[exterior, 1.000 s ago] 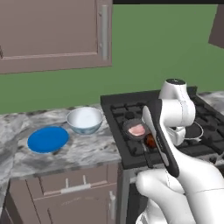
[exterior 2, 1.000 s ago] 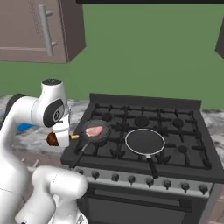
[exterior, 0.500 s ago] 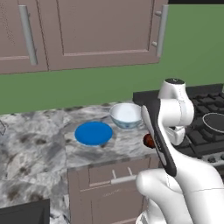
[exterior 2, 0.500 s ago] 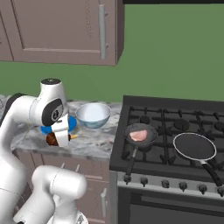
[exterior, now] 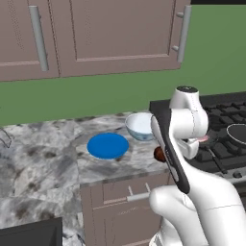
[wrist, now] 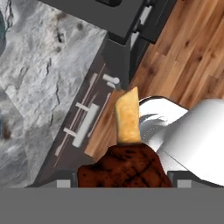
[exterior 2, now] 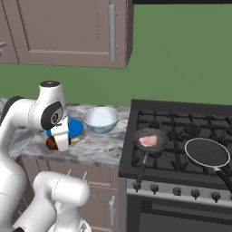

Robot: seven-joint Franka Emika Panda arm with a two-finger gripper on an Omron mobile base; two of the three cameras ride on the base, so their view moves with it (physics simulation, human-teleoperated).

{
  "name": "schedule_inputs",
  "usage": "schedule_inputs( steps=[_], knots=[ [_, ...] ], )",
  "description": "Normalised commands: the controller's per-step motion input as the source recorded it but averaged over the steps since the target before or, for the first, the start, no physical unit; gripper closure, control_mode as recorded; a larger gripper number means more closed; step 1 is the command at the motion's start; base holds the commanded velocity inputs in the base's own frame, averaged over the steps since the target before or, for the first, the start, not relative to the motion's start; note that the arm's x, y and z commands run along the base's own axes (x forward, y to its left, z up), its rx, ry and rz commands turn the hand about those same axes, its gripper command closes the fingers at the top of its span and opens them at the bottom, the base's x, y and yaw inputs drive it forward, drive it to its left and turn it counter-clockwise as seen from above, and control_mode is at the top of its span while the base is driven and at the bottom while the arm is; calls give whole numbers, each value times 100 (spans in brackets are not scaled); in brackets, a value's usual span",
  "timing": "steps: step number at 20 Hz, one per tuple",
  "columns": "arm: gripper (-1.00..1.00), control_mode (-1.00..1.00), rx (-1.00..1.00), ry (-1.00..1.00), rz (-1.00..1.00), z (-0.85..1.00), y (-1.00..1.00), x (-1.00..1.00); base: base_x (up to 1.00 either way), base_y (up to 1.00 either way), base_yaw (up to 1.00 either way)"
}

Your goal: Place one of the steaks on the plate and the other in the bowl. Then place the bowl in the fridge.

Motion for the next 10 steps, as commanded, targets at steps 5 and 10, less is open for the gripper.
schedule_inputs(
  steps=[5,10],
  knots=[
    [100,-100,0,0,3,0,14,87,0,0,0],
    [100,-100,0,0,5,9,9,100,0,0,0]
  ],
)
